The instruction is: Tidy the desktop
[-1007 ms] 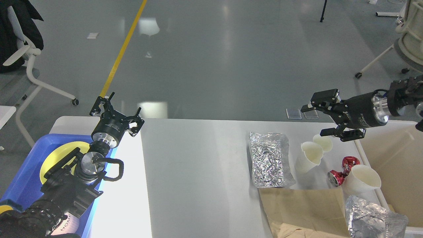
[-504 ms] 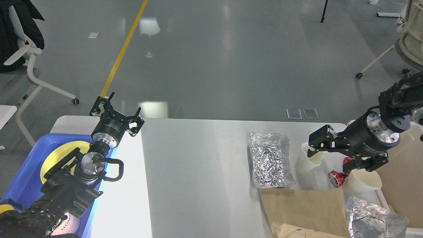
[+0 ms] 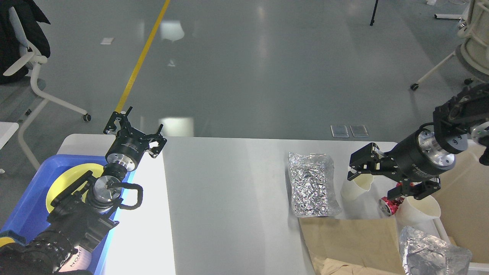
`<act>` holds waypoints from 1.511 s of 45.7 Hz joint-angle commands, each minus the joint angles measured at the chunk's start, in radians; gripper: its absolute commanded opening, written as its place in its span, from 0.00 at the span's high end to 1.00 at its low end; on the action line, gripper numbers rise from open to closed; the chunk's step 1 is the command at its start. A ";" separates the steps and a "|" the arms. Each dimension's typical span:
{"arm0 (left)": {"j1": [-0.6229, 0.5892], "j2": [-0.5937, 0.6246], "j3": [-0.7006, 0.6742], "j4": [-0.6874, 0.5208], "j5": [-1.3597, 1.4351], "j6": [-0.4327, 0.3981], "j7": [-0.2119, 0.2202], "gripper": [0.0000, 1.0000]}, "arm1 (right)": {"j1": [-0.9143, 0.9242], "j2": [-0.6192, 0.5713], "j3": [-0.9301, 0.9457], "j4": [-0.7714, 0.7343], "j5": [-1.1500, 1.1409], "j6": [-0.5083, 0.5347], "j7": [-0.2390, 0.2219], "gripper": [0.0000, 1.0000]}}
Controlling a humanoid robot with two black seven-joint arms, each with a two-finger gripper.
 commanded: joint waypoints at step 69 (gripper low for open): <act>0.000 0.000 0.000 0.000 0.000 -0.005 -0.001 0.02 | -0.478 -0.057 -0.025 0.116 0.769 -0.405 -0.126 0.00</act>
